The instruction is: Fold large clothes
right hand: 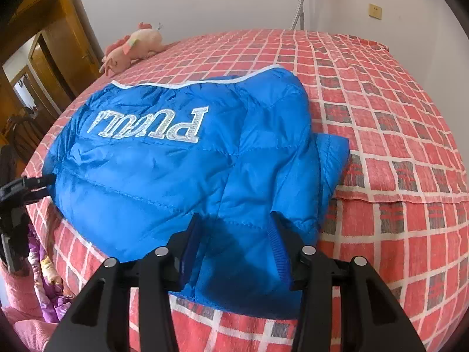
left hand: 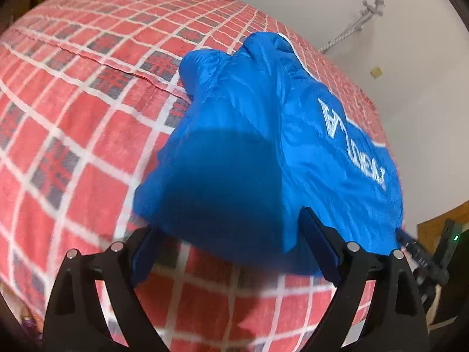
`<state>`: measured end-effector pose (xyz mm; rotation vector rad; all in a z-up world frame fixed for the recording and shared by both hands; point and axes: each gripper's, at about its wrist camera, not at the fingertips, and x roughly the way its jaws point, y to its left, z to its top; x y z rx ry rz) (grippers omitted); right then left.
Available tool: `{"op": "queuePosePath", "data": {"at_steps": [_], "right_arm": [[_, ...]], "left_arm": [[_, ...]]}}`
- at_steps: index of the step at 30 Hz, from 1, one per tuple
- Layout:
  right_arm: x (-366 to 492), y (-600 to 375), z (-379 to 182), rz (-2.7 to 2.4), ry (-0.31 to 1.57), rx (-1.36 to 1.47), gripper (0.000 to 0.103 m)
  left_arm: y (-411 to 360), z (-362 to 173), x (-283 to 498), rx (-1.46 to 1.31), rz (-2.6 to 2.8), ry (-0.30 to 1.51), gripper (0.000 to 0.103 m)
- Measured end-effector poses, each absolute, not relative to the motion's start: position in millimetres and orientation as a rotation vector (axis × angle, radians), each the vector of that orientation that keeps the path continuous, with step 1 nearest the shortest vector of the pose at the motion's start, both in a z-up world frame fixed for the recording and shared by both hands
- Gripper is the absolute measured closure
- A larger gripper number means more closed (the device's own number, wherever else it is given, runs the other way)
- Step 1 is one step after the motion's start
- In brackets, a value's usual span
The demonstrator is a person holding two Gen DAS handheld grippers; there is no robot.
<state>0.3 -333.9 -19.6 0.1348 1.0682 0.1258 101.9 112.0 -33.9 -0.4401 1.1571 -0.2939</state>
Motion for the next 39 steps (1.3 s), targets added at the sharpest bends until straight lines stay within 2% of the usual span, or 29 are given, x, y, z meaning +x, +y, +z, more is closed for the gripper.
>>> {"op": "queuePosePath", "data": {"at_steps": [5,13,21,24,25,28,32,39], "right_arm": [[5,-333,-21,0.123,1.080,0.129,0.056],[8,-333,-25,0.128,1.098,0.166,0.056],[11,-335,-35,0.127,1.086,0.213,0.056],[14,-335,-34,0.117,1.093,0.212,0.056],[14,-334,-33,0.116,1.094,0.214,0.056],[12,-339,-22,0.123,1.095,0.235,0.055],[-2,-344,5,0.130,1.032,0.205,0.050],[-14,-357,24,0.111,1.036,0.193,0.050]], "left_arm": [[108,-42,120,-0.490,-0.308,1.142,0.015],[112,-47,142,-0.524,-0.339,1.132,0.033],[107,-51,134,-0.456,-0.345,1.048,0.039],[107,-47,132,-0.483,-0.358,1.029,0.056],[106,-43,130,-0.472,-0.361,1.021,0.062],[99,-27,125,-0.439,-0.369,0.989,0.071],[84,5,119,-0.376,-0.381,0.935,0.075],[14,78,102,-0.193,-0.493,0.809,0.075]]}}
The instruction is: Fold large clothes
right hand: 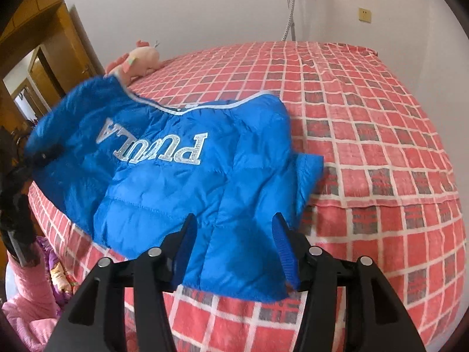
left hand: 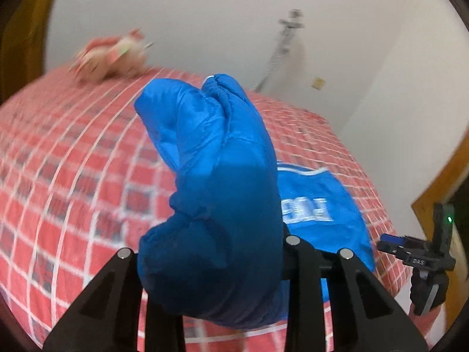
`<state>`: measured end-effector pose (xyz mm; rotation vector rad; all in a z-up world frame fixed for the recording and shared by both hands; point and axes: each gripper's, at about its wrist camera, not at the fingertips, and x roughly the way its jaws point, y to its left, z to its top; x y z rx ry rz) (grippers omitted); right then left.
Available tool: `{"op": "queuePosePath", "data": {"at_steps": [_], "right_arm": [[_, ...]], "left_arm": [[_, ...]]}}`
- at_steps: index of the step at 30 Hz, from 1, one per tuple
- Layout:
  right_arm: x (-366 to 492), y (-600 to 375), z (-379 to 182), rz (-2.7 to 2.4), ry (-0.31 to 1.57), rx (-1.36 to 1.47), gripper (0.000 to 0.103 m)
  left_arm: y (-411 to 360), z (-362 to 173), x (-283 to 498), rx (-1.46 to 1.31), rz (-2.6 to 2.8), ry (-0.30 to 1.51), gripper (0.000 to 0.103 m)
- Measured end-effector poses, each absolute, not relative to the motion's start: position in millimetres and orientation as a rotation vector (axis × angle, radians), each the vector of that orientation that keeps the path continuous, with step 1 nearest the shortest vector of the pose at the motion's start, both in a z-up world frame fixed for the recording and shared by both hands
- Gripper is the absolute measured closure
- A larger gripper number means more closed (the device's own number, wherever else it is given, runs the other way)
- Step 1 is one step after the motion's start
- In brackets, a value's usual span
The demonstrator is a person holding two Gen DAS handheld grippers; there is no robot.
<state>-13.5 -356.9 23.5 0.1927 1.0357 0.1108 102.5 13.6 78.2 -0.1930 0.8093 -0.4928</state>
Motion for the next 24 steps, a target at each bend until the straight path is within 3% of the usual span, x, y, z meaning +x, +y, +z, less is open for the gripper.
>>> {"op": "queuePosePath", "data": {"at_steps": [5,12,24], "right_arm": [[-23,-361,27,0.106,1.029,0.184,0.050],[-29,-368,29,0.101,1.018,0.184,0.050],[-29,-378,17,0.102,1.034,0.219,0.049]], "left_arm": [[-55,94,92,-0.044,-0.572,0.810,0.074],[-131,74,85,0.066,-0.628,0.856,0.070],[-170,5,91,0.100,-0.713,1.003,0.065]]}}
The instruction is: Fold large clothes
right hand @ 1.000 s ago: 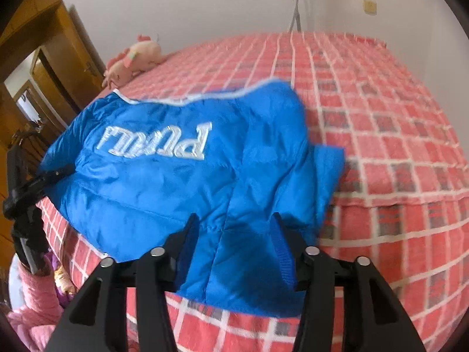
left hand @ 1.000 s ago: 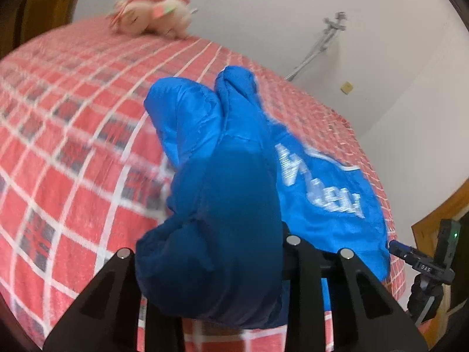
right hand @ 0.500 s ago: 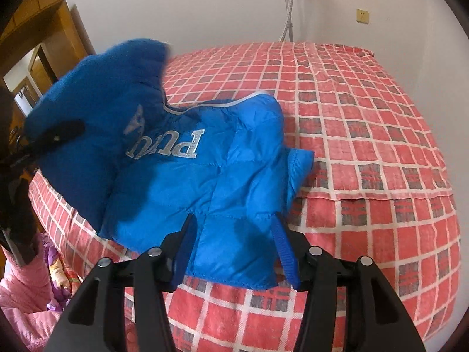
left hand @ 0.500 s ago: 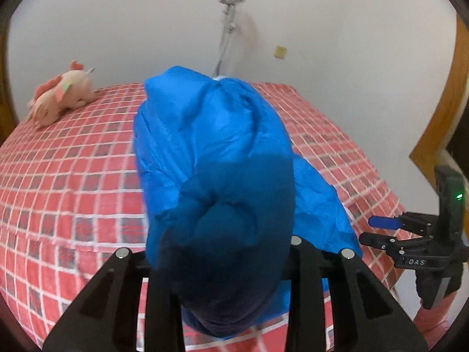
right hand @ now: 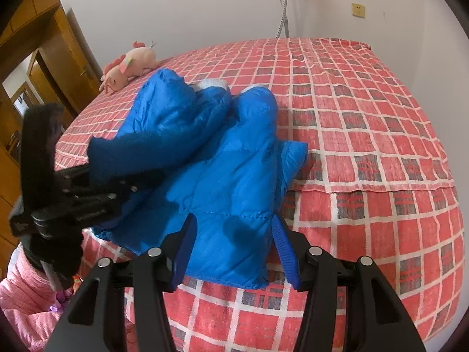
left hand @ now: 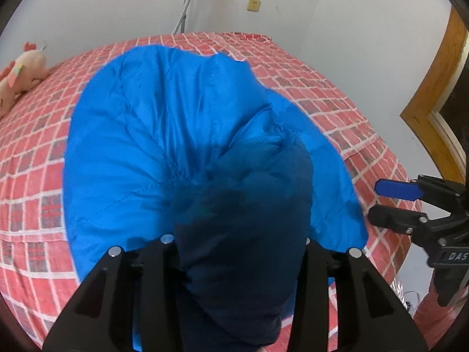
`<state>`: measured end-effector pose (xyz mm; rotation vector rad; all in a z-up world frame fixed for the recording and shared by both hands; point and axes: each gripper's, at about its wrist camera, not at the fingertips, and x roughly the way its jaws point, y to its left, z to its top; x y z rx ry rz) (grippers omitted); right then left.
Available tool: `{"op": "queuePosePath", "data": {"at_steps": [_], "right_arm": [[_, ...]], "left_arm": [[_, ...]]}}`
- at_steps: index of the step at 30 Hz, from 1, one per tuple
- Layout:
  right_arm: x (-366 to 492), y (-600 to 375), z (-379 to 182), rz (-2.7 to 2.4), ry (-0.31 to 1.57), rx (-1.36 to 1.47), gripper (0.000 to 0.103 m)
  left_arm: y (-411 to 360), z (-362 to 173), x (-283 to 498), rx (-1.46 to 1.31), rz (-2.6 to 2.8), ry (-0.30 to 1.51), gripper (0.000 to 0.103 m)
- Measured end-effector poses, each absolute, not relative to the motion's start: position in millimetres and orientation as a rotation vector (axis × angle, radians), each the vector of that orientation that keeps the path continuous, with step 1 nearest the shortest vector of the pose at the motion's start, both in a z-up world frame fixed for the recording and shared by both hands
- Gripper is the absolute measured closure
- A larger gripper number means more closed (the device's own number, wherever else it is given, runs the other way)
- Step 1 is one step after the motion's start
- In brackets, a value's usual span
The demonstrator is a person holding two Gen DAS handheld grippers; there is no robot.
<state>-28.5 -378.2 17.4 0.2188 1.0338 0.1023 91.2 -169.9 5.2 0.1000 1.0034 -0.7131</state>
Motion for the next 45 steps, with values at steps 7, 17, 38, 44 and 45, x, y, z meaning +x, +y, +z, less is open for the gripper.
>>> {"op": "queuePosePath", "data": {"at_steps": [7,17,38,44,45], "right_arm": [[-24,-380,14,0.115,1.042,0.250,0.049],[-3,-390,34,0.136,1.018,0.313,0.039],[93,-342,11,0.280,1.236,0.498,0.017],[113,-329,-9,0.261,1.289,0.477,0.016],[115,-326,-11,0.259,1.293,0.474,0.016]], "left_arm": [[-169,-1,91,0.092,-0.722,0.995,0.064],[-142,53,70,-0.011,-0.829,0.988,0.038],[-68,33,139,-0.017,-0.458,0.957,0.035],[-61,30,143,-0.007,-0.440,0.930,0.035],[-61,30,143,-0.005,-0.439,0.928,0.034]]}}
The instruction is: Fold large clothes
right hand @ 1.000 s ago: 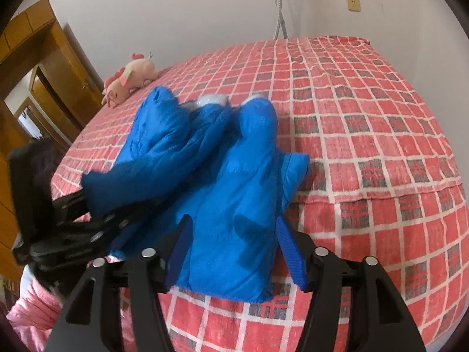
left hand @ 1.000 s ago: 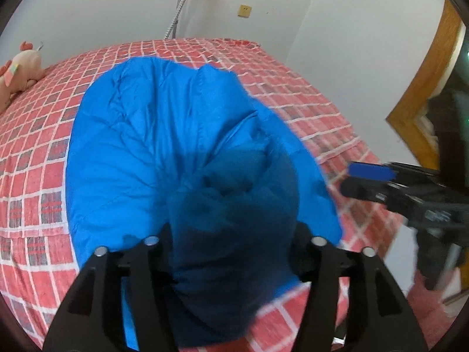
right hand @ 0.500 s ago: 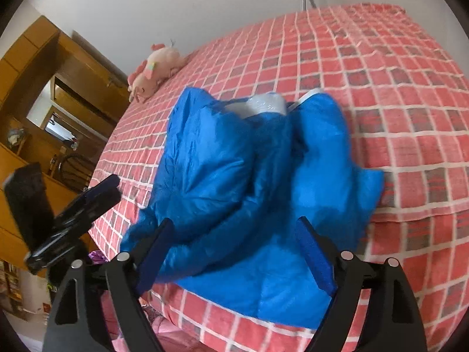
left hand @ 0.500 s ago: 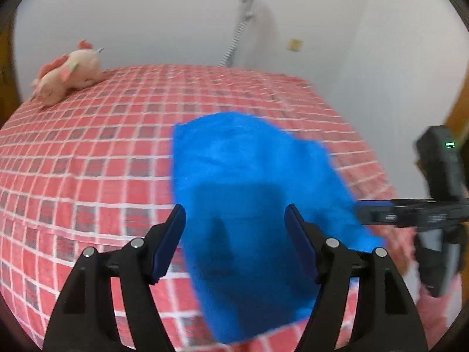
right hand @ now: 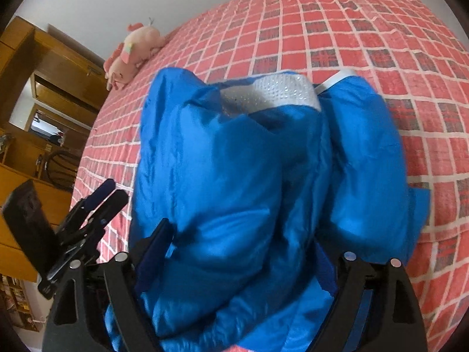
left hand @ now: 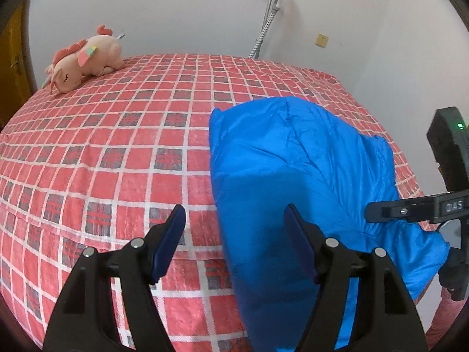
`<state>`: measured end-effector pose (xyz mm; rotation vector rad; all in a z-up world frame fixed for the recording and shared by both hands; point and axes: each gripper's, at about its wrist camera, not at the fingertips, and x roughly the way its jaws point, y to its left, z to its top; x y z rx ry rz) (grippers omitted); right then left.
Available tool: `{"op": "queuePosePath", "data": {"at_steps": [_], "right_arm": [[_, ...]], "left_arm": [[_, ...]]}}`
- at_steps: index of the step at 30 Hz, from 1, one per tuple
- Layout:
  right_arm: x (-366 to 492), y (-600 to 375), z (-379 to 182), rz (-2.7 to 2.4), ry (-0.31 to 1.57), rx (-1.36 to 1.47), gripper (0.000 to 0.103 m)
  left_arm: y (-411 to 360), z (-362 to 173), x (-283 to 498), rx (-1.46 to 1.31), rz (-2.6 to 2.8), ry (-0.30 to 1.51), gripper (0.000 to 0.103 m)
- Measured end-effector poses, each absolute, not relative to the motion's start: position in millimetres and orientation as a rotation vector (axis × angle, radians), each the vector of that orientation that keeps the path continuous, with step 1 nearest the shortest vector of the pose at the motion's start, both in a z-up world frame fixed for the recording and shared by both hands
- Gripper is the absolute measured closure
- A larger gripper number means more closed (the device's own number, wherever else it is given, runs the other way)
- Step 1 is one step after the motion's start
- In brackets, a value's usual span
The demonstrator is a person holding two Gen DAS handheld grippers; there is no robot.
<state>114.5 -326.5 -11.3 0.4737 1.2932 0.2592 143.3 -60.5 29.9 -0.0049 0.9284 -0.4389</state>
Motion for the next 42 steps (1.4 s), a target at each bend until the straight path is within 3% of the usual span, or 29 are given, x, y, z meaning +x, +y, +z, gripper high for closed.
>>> {"op": "queuePosePath", "data": {"at_steps": [4,9,14,17,31,36,42], "right_arm": [[121,-317,-16,0.253,1.291,0.451,0.021],[121,-303,-9,0.257,1.250,0.378,0.044],[119,-295,5,0.276,1.207,0.306,0.074],[117,-293,15,0.292,1.185,0.284,0.081],[91,-358,69,0.289,1.039,0.375,0.086],[79,-405,36,0.242,1.092,0.464,0.086],[67,-433,-18,0.263,1.141,0.550,0.072]], "left_arm": [[-57,27,145,-0.002,-0.439,0.920,0.034],[-56,24,146,-0.006,-0.437,0.918,0.033],[-54,20,147,-0.026,-0.441,0.936,0.033],[-53,22,146,-0.031,-0.437,0.933,0.033],[-95,40,117,0.007,-0.542,0.896,0.030],[-126,33,108,0.050,-0.587,0.898,0.029],[-147,8,105,0.104,-0.598,0.925,0.027]]}}
